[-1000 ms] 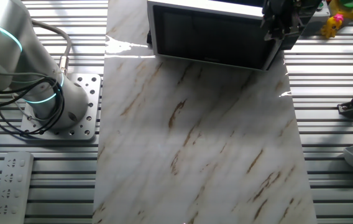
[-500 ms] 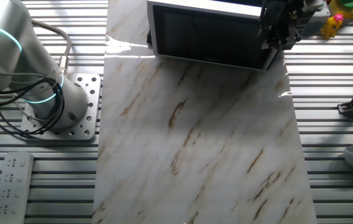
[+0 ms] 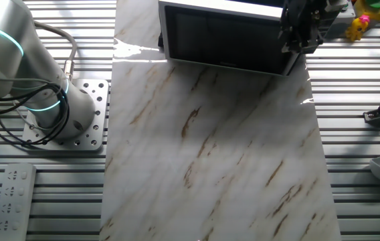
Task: Open the microwave door
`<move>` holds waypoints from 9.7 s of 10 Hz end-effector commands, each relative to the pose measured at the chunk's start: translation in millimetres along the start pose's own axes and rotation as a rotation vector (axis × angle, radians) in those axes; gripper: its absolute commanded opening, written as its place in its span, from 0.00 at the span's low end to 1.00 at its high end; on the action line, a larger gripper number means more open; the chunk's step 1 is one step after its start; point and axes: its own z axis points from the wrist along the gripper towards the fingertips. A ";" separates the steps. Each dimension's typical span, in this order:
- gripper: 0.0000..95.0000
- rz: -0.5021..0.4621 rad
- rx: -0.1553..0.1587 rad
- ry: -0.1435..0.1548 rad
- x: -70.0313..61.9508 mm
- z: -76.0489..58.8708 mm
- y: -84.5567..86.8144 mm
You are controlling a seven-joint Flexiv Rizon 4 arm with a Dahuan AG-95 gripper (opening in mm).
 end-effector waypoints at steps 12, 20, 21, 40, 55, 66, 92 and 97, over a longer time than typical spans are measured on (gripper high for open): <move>0.20 0.019 0.000 0.008 -3.4 -8.8 22.7; 0.40 0.083 -0.016 -0.008 -44.2 -7.1 77.4; 0.40 0.088 -0.017 -0.009 -47.4 -5.4 81.4; 0.40 -0.058 0.037 -0.027 -36.2 14.7 39.8; 0.40 -0.039 0.028 -0.016 -50.6 13.8 41.0; 0.40 -0.058 0.057 0.006 -67.5 -4.9 51.5; 0.00 -0.141 0.051 0.017 -4.6 41.1 19.9; 0.00 -0.178 0.041 0.042 11.0 37.7 10.7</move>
